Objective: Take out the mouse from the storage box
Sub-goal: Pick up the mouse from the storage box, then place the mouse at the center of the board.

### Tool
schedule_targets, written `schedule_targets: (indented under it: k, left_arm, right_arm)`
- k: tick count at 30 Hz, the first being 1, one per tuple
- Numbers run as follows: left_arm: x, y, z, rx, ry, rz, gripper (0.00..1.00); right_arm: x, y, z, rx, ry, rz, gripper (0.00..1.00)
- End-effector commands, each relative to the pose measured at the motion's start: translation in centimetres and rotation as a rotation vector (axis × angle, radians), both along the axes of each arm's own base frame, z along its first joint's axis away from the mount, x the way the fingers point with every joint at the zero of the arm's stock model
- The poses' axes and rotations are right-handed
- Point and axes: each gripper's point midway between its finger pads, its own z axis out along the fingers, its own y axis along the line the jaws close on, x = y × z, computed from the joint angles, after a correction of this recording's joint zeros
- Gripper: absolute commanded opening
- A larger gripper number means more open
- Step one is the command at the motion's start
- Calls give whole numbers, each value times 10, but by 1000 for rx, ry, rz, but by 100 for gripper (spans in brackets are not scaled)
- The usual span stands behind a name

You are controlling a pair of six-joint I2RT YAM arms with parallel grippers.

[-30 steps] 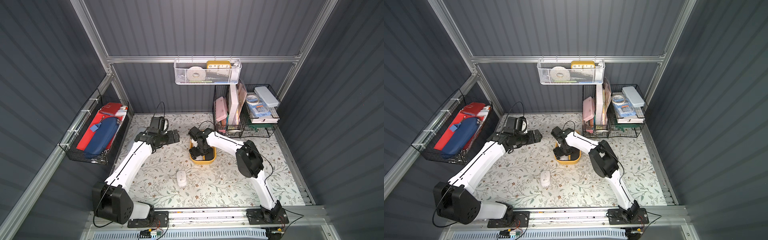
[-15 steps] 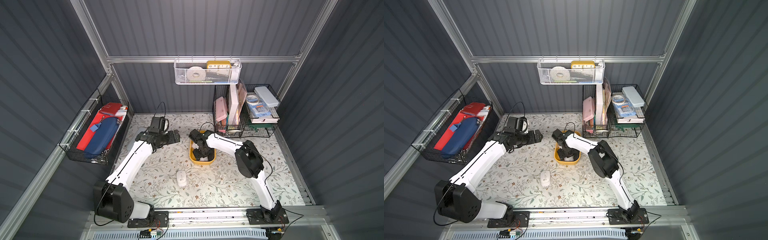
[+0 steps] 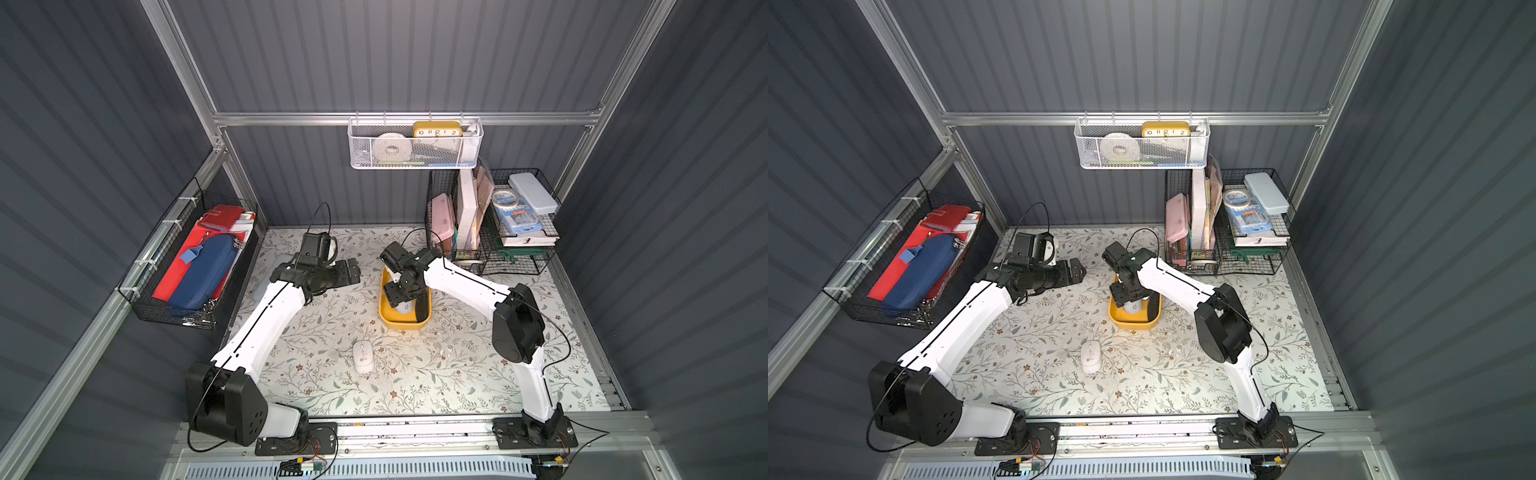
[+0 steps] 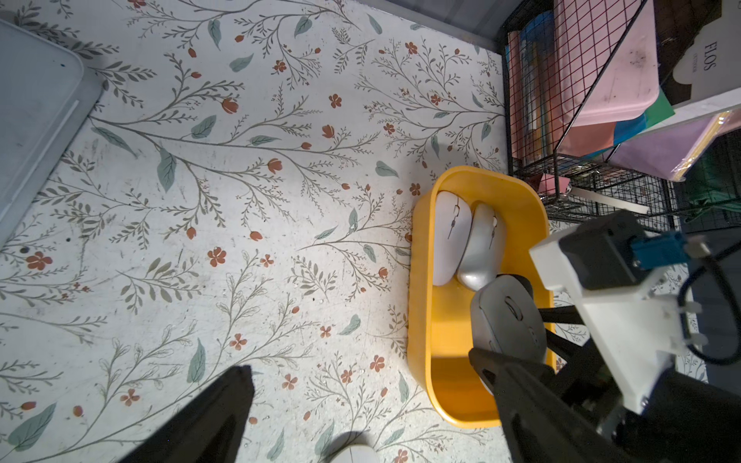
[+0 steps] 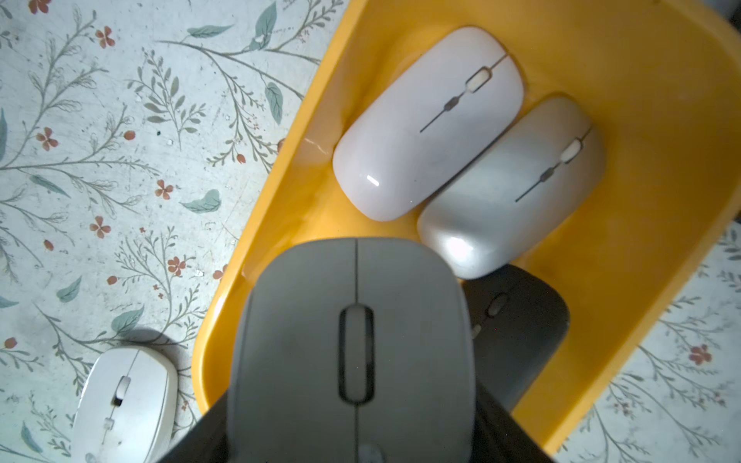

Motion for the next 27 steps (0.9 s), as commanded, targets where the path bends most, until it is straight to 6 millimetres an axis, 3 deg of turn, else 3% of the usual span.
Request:
schedule_targets:
  k: [1,6,10,14,19,27]
  left_arm:
    - [2,-4,16,-26,-41,-26,99]
    - [0,-6,22,-35,-52,-46,99]
    - [-3,-7,25,-46,-60,-57,99]
    - [-5,-9,24,-43,-64,-77,99]
    - [-8,-8,27,-44,-67,-73,99]
    - [-14,-7,27,-64,-68,-59,99]
  right_arm:
    - [-15,-1,33,-1,-25,2,51]
    - [-69,-4,37,-37,69,33,51]
    - [-123,7,18,-6,161,26,51]
    - [-154,23,-6,3,215,42,51]
    - [-169,30,-41,-49,258,56,51]
    - [-157,26,-80,-122,258,66,53]
